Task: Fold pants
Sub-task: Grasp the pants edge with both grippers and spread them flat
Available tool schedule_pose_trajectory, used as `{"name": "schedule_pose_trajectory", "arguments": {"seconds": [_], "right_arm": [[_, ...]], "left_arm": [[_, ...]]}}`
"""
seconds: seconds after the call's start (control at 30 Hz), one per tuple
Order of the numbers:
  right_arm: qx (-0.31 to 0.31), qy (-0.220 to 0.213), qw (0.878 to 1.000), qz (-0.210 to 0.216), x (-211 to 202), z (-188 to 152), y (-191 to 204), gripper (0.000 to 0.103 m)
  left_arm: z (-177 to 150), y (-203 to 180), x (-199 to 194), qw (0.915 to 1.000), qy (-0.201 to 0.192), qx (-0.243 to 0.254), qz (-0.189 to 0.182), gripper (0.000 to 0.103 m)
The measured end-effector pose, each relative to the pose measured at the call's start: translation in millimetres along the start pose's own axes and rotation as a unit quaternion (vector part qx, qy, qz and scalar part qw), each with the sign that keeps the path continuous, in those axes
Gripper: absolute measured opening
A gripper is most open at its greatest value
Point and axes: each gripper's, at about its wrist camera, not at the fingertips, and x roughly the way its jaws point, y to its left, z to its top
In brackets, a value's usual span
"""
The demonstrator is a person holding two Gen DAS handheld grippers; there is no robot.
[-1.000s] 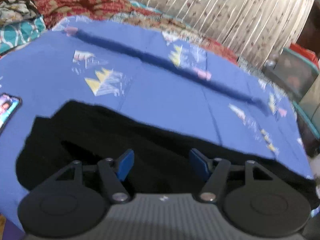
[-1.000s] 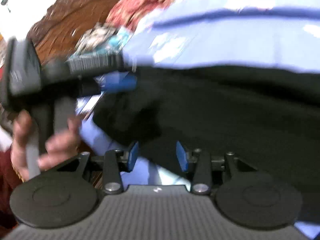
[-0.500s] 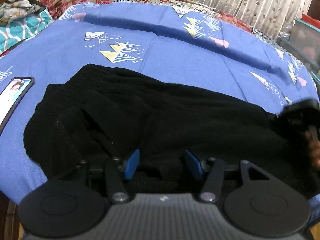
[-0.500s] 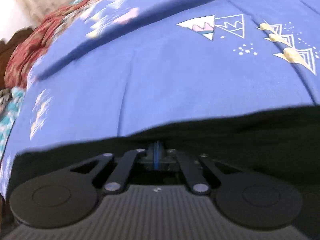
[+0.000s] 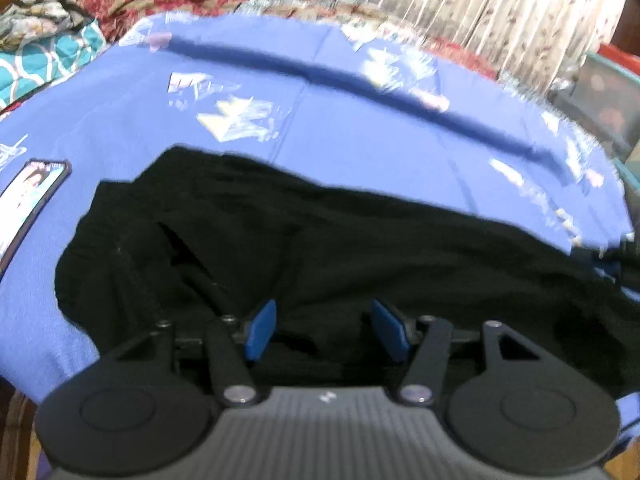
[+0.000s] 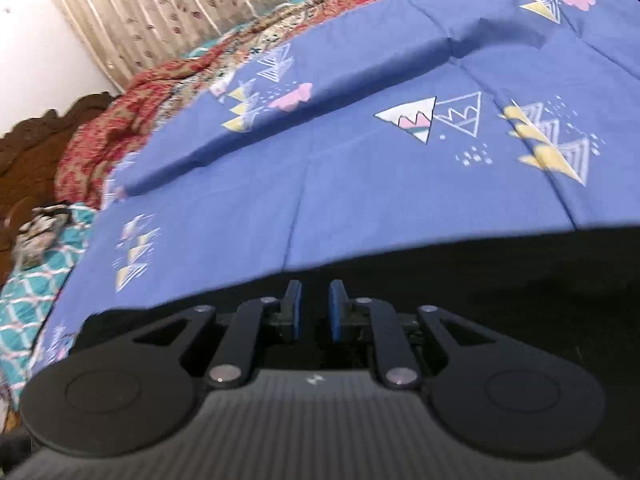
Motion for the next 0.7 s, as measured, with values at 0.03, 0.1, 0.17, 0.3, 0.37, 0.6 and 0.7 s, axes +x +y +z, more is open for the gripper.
{"name": "schedule_pose_trajectory", "arguments": {"seconds": [0.03, 0.1, 0.17, 0.3, 0.37, 0.6, 0.7], "right_arm": [[0.001, 0.0, 1.0, 0.004, -8.2, -6.7, -2.9, 0.019], [0.002, -0.001, 1.0, 0.007, -17.3, -15.7, -6.6, 0.02], [-0.003, 0.0, 1.0, -0.003, -24.0, -25.0, -9.3, 0.024], [0.024, 0.017, 0.999, -0.035, -23.5, -39.6, -22.5, 0.028], [0.059, 0.037, 0.996, -0.058, -19.2, -47.8, -37.8, 0.027], [0.115, 0.025, 0.992, -0.04, -17.2, -52.1, -51.6, 0.027], [0.123, 0.022, 0.992, -0.029, -17.7, -52.5, -57.2, 0.028]], "left_arm": [[-0.8, -3.8, -6.3, 0.9999, -0.009, 0.004, -0.012, 0.055], [-3.4, -12.2, -13.6, 0.9992, -0.02, 0.015, -0.03, 0.056], [-6.7, -20.4, -12.8, 0.9989, -0.018, 0.026, -0.035, 0.058], [-18.6, -22.4, 9.7, 0.9994, 0.025, 0.022, -0.012, 0.058], [-25.2, -21.4, 16.6, 0.999, 0.028, 0.034, -0.001, 0.058], [-29.6, -28.3, 13.5, 0.9983, 0.022, 0.052, 0.011, 0.058], [-27.9, -25.7, 13.9, 0.9985, 0.023, 0.048, 0.01, 0.058]]}}
